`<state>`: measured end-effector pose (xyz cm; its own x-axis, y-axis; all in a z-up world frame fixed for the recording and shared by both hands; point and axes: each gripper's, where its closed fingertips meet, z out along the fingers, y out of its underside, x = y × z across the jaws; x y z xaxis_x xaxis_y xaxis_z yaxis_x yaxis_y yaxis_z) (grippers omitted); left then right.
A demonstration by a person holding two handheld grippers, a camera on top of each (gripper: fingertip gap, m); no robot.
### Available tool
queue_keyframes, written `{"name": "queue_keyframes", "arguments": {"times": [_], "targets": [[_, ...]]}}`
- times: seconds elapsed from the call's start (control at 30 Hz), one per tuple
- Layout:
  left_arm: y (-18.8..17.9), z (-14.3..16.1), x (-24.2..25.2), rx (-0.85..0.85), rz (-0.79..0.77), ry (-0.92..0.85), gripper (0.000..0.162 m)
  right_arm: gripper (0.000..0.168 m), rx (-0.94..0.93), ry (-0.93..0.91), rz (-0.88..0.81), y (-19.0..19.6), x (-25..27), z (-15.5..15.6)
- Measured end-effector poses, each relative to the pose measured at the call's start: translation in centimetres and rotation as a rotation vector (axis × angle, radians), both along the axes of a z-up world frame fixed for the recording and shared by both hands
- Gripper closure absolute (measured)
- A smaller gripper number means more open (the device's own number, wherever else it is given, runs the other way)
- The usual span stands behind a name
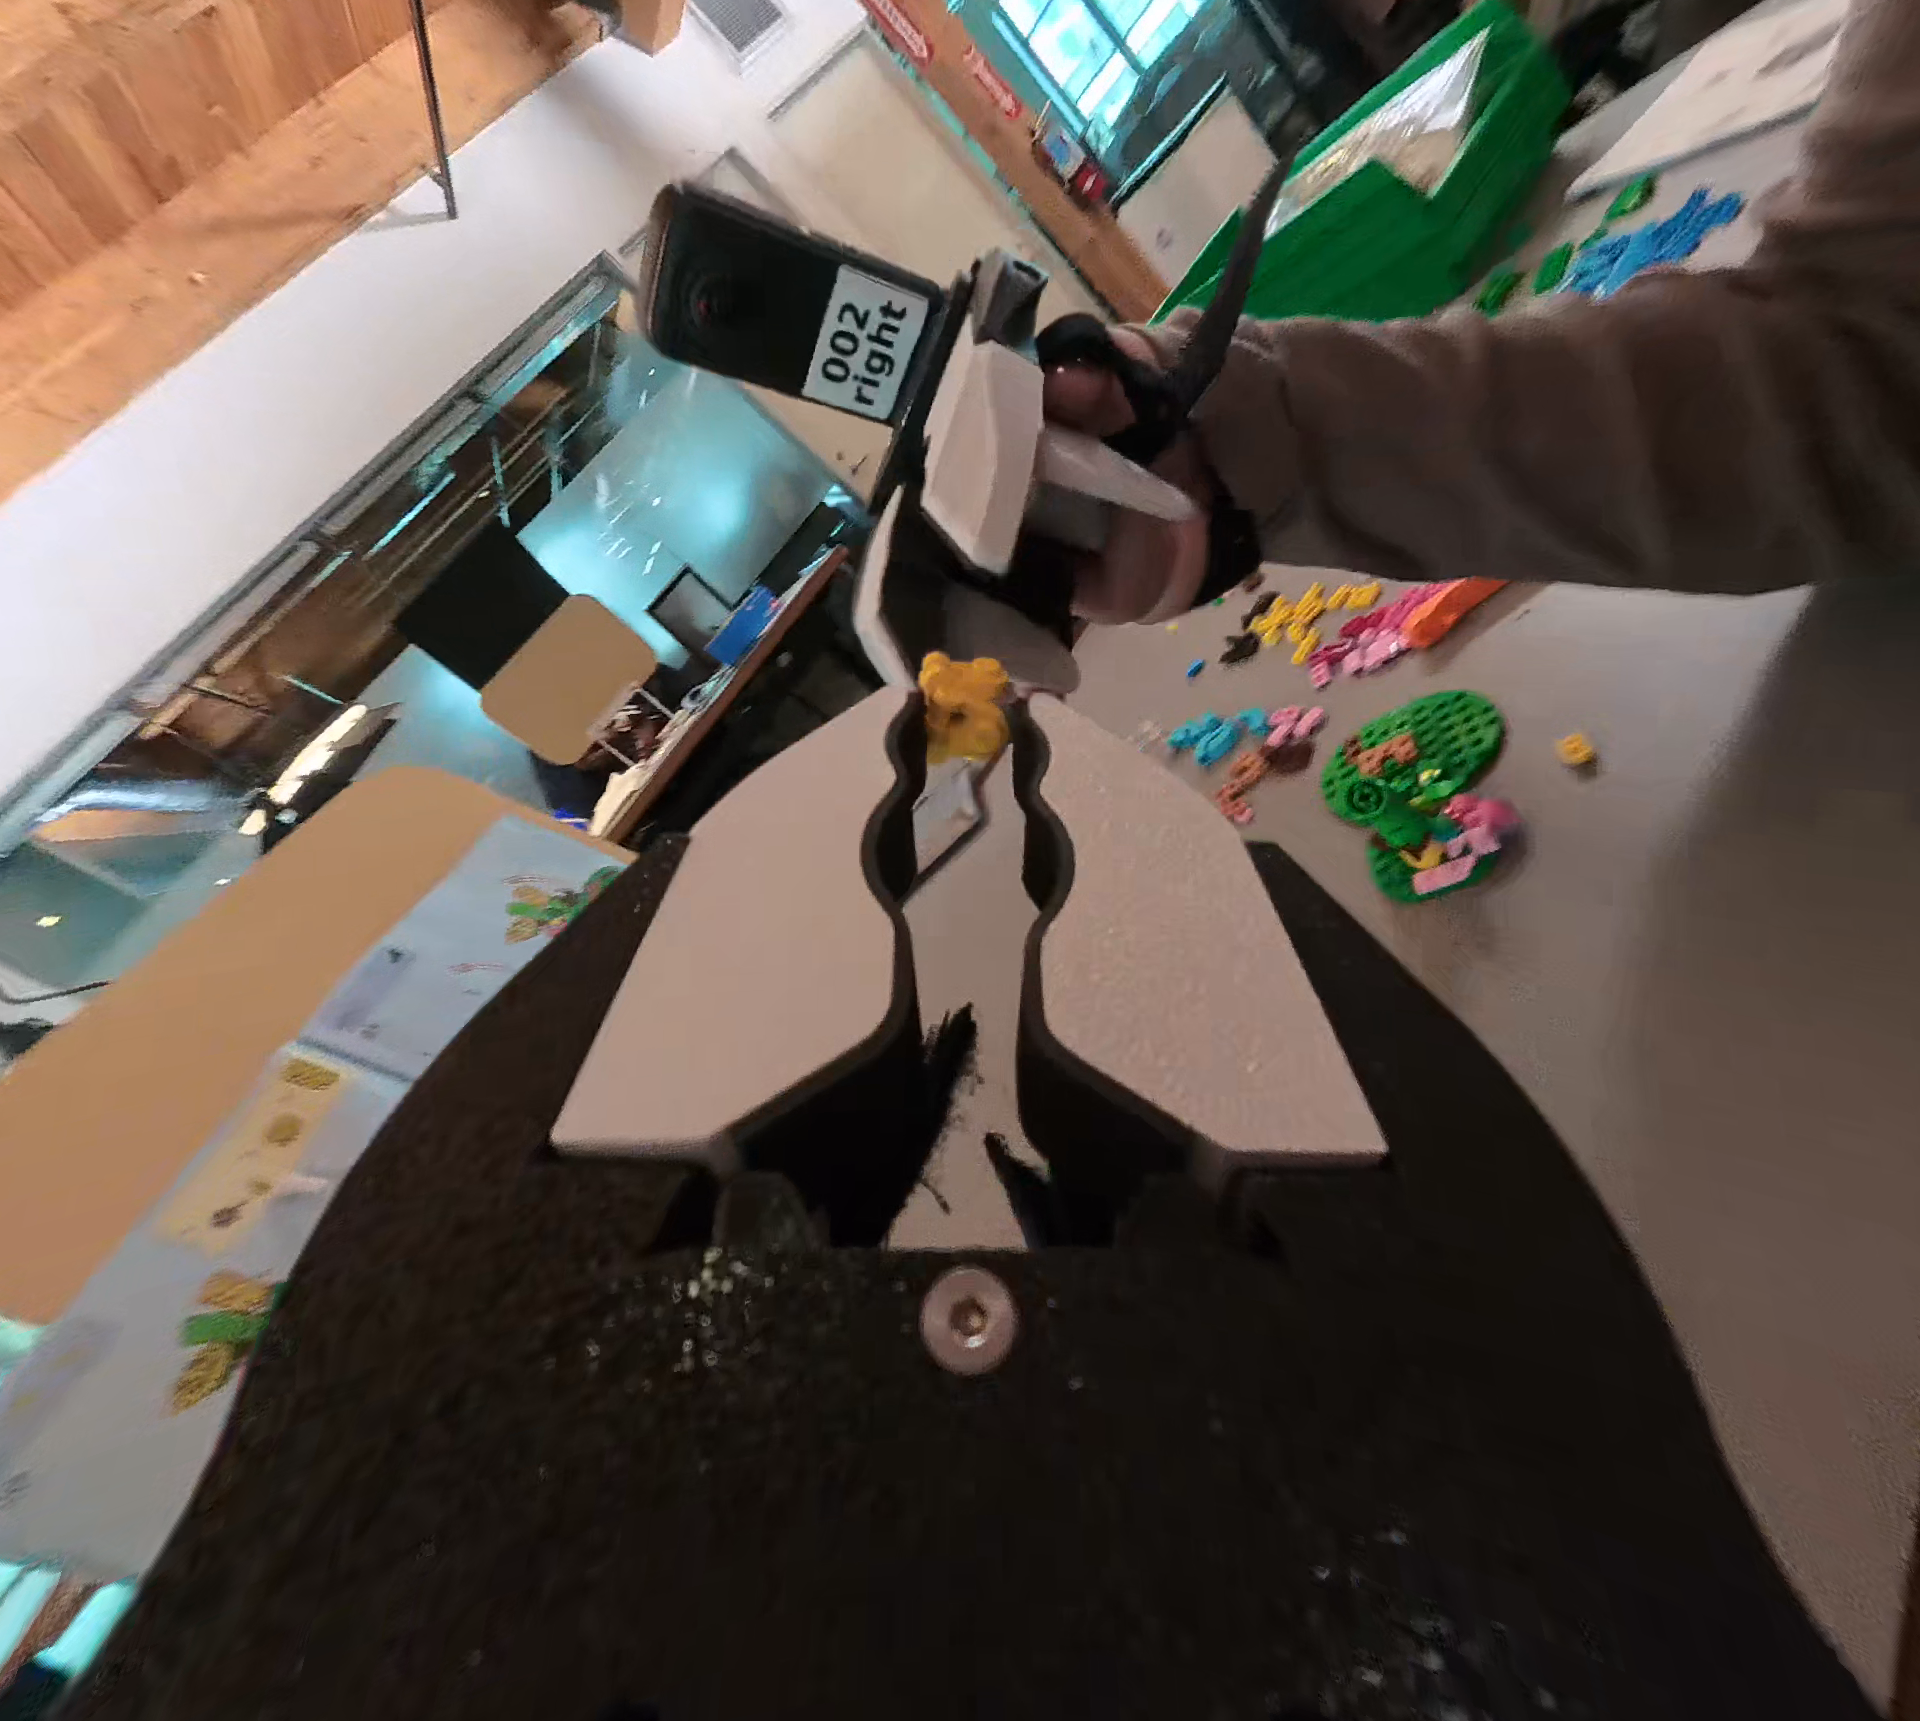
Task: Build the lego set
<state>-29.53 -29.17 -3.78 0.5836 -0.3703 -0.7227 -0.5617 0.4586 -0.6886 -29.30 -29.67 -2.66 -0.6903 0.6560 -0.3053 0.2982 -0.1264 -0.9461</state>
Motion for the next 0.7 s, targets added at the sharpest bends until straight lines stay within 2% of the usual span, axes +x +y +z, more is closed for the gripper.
{"name": "queue_keyframes", "arguments": {"times": [0.2, 0.27, 0.47, 0.6, 0.7], "targets": [[0.1, -0.2, 0.6, 0.032, 0.033, 0.084, 0.147, 0.145, -0.010, -0.066, 0.063, -1.0, -0.2, -1.2], [0.0, -0.1, 0.7, 0.041, 0.040, 0.095, 0.146, 0.152, -0.010, -0.067, 0.062, -1.0, -0.4, -1.2], [-0.1, 0.1, 0.9, 0.055, 0.043, 0.096, 0.146, 0.153, -0.024, -0.055, 0.082, -1.1, -0.1, -1.0], [0.2, 0.7, 1.0, 0.050, 0.064, 0.036, 0.146, 0.153, -0.067, -0.041, 0.099, -0.8, 0.0, -0.5], [0.2, 1.2, 0.9, 0.090, 0.104, 0.044, 0.139, 0.153, -0.122, -0.039, 0.130, -0.5, 0.2, -0.2]]}}
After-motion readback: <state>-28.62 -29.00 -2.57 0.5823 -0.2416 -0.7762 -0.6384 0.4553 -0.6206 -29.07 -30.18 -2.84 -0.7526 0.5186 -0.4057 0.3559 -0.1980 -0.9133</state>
